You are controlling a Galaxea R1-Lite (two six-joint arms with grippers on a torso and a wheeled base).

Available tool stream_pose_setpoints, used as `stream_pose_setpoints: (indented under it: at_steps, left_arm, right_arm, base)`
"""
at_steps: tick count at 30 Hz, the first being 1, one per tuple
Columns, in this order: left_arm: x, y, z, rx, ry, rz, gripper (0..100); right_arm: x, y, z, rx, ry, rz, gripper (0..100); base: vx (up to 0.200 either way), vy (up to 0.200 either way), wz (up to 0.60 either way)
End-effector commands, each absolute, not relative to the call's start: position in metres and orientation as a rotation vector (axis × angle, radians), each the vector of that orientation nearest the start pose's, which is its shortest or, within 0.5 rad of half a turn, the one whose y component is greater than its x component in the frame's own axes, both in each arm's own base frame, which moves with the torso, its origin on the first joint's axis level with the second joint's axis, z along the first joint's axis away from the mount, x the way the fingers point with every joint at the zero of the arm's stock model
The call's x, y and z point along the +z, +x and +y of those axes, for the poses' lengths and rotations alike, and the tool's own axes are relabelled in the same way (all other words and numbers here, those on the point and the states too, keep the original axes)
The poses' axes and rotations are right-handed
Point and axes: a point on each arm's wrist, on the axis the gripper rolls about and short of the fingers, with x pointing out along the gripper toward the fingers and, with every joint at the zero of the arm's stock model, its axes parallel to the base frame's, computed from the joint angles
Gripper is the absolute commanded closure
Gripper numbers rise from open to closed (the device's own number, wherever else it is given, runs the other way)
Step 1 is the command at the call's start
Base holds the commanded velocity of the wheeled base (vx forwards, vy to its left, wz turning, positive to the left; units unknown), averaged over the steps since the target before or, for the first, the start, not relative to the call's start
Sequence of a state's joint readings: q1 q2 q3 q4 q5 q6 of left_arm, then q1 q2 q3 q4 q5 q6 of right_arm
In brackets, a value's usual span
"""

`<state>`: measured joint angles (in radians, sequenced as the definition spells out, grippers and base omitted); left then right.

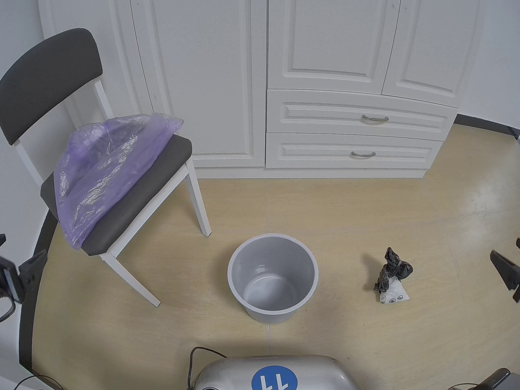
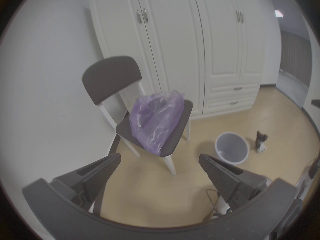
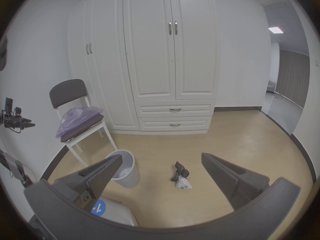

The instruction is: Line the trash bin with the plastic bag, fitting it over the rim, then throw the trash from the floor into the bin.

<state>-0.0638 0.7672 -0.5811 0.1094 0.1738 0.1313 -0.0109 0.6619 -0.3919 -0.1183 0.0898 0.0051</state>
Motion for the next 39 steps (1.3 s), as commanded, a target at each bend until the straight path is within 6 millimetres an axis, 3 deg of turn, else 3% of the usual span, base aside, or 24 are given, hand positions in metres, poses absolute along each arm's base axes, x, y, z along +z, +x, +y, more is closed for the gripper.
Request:
stream_pose_setpoints:
  at_steps: [1,5,8,12,15,24,32,39]
  left_arm:
    - [0.206,0.169,-0.019,0.120,0.327,0.578,0]
    - [0.187,0.190,-0.035,0.153,0.415,0.653,0]
    - [0.165,0.218,-0.049,0.226,0.498,0.712,0]
    - [0.154,0.248,-0.056,0.289,0.535,0.690,0]
    - [0.151,0.258,-0.056,0.325,0.572,0.686,0]
    - [0.151,0.280,-0.039,0.393,0.575,0.703,0]
    - [0.150,0.283,-0.026,0.441,0.569,0.722,0]
    - [0.162,0.288,0.002,0.528,0.569,0.692,0]
  right_arm:
    - [0.201,0.129,0.002,0.034,0.059,0.262,0]
    - [0.194,0.136,0.006,0.059,0.083,0.297,0]
    - [0.189,0.142,0.006,0.060,0.083,0.334,0]
    - [0.195,0.143,0.006,0.060,0.082,0.310,0]
    - [0.196,0.141,0.006,0.064,0.080,0.301,0]
    - [0.194,0.143,0.006,0.062,0.080,0.314,0]
    - [0.192,0.146,0.006,0.064,0.082,0.328,0]
    - [0.189,0.150,0.006,0.061,0.085,0.347,0]
  base:
    - [0.000,0.000,0.00]
    - [0.000,0.000,0.00]
    - [0.000,0.000,0.00]
    - [0.000,0.000,0.00]
    - [0.000,0.000,0.00]
    - [0.000,0.000,0.00]
    - [0.000,0.000,0.00]
    - [0.000,0.000,0.00]
